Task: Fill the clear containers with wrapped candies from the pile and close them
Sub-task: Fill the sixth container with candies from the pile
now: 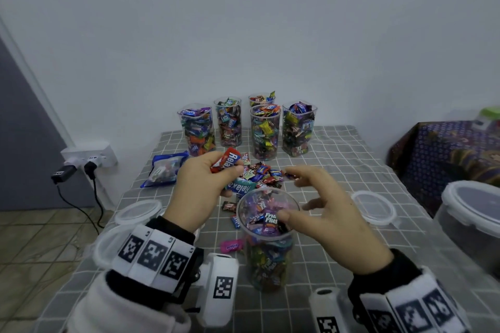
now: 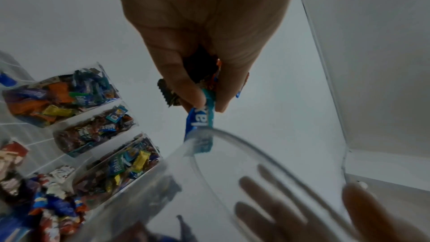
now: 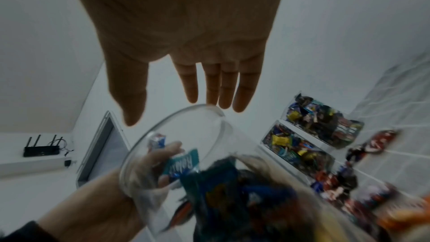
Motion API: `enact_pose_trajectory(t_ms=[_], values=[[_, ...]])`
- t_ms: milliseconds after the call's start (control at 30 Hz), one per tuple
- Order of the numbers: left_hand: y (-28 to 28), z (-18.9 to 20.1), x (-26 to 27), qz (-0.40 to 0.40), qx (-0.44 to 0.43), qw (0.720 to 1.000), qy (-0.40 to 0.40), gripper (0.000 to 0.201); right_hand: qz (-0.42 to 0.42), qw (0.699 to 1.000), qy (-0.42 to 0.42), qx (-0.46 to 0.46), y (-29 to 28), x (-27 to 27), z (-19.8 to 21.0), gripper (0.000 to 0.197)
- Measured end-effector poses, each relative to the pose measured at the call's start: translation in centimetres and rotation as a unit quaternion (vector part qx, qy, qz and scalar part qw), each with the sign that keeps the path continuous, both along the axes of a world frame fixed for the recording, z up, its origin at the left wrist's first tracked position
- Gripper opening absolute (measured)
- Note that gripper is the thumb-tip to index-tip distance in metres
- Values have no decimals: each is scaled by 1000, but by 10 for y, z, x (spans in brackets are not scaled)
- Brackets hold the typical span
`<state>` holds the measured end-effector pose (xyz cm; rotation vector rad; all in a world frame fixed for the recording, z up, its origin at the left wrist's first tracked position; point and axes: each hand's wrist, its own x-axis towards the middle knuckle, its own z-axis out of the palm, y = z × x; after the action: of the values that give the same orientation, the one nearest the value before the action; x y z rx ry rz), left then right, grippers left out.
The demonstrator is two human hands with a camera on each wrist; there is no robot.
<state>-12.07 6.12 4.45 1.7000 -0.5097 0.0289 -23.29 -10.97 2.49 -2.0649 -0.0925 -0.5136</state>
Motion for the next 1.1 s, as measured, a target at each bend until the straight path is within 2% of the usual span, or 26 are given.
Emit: enact_pose_trajectory(t_ms=[100, 167, 267, 367, 500, 633, 933, 1100], values=[[-2, 8, -6, -2, -22, 999, -27, 24, 46, 994, 70, 66, 3, -3, -14, 86], [-4, 12, -12, -10, -35, 998, -44, 23, 76, 986, 105, 101, 7, -4, -24, 94], [-8, 17, -20, -32, -46, 997, -51, 22, 82, 981, 114, 134, 12, -1, -36, 99], [-12, 17, -27, -53, -36, 997, -45, 22, 78, 980, 104, 148, 14, 1, -39, 97], [-15, 10, -32, -69, -12, 997, -29, 24, 74, 981, 90, 158, 12, 0, -39, 83], [-19, 2, -35, -103, 31, 994, -3, 24, 69, 983, 85, 144, 13, 0, -40, 83], [-14, 8, -35, -142, 97, 985, -12, 27, 65, 986, 68, 140, 14, 1, -41, 78], [-12, 13, -35, -125, 107, 986, -31, 20, 62, 987, 63, 137, 13, 0, -41, 79]])
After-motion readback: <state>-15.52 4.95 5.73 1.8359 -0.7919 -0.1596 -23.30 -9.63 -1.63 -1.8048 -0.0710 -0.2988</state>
